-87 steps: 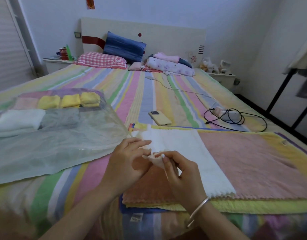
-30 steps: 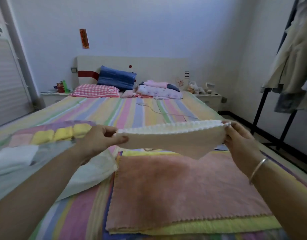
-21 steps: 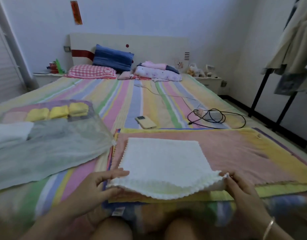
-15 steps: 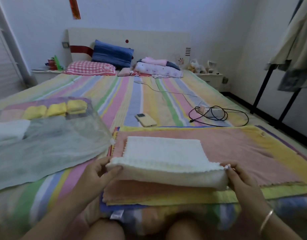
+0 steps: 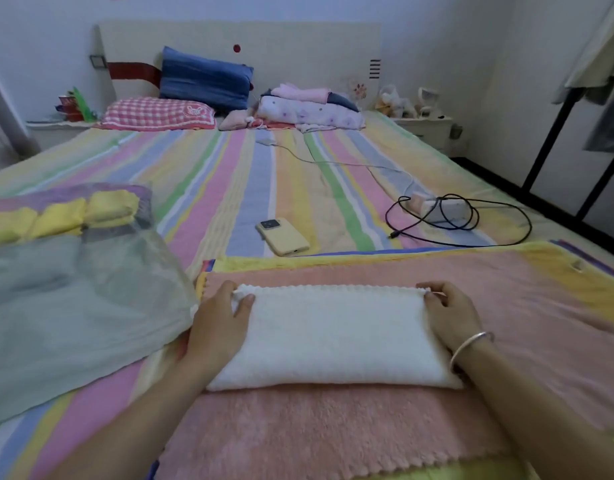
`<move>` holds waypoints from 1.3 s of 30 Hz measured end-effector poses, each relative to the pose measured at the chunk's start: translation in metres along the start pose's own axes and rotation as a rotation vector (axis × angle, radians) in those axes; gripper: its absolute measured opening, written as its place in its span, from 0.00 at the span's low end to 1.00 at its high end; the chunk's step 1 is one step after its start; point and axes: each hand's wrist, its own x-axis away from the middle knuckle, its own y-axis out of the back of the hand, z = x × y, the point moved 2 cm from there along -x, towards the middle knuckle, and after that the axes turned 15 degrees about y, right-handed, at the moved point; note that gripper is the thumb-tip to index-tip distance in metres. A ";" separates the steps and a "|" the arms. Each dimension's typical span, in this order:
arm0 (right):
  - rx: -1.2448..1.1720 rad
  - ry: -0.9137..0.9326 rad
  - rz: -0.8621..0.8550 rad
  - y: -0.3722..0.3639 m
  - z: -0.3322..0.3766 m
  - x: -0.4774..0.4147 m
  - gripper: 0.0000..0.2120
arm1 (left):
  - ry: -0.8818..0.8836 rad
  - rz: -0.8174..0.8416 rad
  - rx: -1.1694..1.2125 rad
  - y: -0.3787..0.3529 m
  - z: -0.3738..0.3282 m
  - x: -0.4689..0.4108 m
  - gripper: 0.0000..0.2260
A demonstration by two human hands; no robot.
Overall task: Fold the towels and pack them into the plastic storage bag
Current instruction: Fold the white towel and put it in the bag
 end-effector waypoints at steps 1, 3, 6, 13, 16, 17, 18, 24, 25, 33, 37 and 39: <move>0.004 -0.008 0.003 -0.001 -0.005 0.000 0.08 | -0.007 -0.015 0.001 -0.002 0.002 0.000 0.08; 0.007 -0.020 0.010 -0.001 -0.009 0.002 0.07 | -0.003 -0.036 -0.003 -0.003 0.003 -0.001 0.08; 0.020 -0.038 0.010 0.003 -0.007 0.006 0.06 | 0.023 -0.006 -0.020 0.000 0.002 0.003 0.07; 0.550 -0.212 0.278 0.032 0.017 0.029 0.19 | -0.344 -0.150 -0.175 0.023 -0.038 0.023 0.19; 0.640 -0.266 0.470 0.029 0.022 0.035 0.26 | -0.602 0.070 -0.194 -0.003 -0.068 0.054 0.23; 0.602 -0.274 0.477 0.028 0.026 0.037 0.25 | -0.658 0.136 -0.245 -0.014 -0.075 0.064 0.25; 0.540 -0.288 0.467 0.028 0.032 0.039 0.23 | -0.680 0.193 -0.318 -0.026 -0.081 0.072 0.29; 0.051 -0.415 0.315 0.026 0.056 0.046 0.19 | -0.528 0.336 -0.662 -0.065 -0.067 0.070 0.40; -0.009 -0.407 0.273 0.024 0.064 0.045 0.21 | -0.522 0.354 -0.626 -0.065 -0.067 0.070 0.40; 0.051 0.080 0.395 -0.069 0.159 0.068 0.22 | 0.294 0.320 0.655 0.010 -0.049 0.054 0.14; 0.047 0.107 0.693 -0.123 0.164 0.111 0.26 | 0.809 0.499 0.868 0.024 -0.011 0.033 0.27; -0.054 0.096 0.757 -0.127 0.159 0.120 0.18 | 0.830 0.531 0.802 0.023 0.003 0.028 0.37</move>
